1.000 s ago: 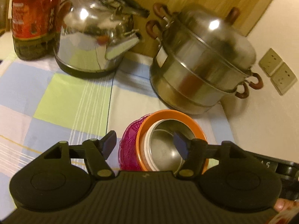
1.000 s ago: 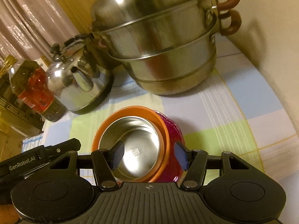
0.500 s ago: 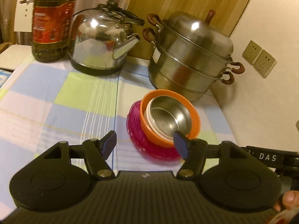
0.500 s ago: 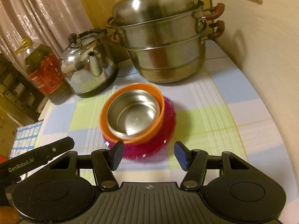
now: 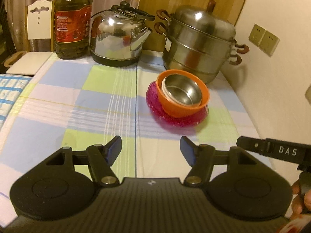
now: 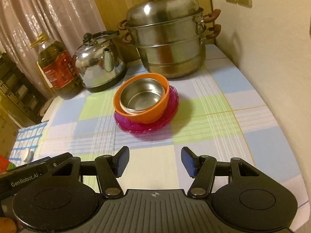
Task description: Organize plates and bowls
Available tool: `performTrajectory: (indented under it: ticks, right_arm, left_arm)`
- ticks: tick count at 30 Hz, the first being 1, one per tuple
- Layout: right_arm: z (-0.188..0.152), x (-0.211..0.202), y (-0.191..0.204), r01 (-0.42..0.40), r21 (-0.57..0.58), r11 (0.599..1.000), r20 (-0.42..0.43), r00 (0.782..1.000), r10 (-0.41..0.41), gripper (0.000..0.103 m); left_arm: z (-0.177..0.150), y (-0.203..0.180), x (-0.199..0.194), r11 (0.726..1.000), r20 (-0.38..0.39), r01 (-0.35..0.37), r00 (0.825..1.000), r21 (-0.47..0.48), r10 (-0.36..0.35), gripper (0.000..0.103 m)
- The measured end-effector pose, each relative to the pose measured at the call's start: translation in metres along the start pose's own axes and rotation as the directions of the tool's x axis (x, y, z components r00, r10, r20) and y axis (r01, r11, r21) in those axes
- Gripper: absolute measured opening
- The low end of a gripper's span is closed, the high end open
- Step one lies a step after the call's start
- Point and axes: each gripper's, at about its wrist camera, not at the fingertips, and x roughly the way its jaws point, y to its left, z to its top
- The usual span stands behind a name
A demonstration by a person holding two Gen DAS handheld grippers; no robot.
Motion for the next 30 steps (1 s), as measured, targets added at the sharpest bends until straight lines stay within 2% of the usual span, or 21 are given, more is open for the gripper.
performTrajectory:
  ticks: [6,15,22,26,30]
  right_arm:
    - [-0.024,-0.025,0.01,0.0,-0.008,1.0,0.025,1.0,0.001,0.059]
    - [-0.053,-0.049,0.014,0.021,-0.013,1.0,0.045,0.999,-0.02,0.059]
    - [-0.069,-0.058,0.016,0.045,-0.051,0.998,0.053,0.998,-0.042,0.059]
    - [-0.076,-0.059,0.014,0.05,-0.055,0.997,0.048,0.998,-0.047,0.059]
    - [-0.082,-0.059,0.014,0.047,-0.06,0.997,0.041,0.998,-0.045,0.059]
  left_arm:
    - [-0.019,-0.004,-0.026,0.999,0.013,-0.047,0.999,0.022,0.046,0.063]
    - [-0.04,0.002,-0.051,0.997,0.028,-0.075,0.997,-0.025,0.075,0.066]
    - [-0.055,-0.004,-0.053,0.995,0.012,-0.096,0.995,0.0,0.096,0.069]
    - [-0.062,-0.013,-0.056,0.987,0.033,-0.151,0.988,0.055,0.15,0.07]
    - [-0.067,-0.015,-0.058,0.99,0.021,-0.133,0.991,0.038,0.133,0.07]
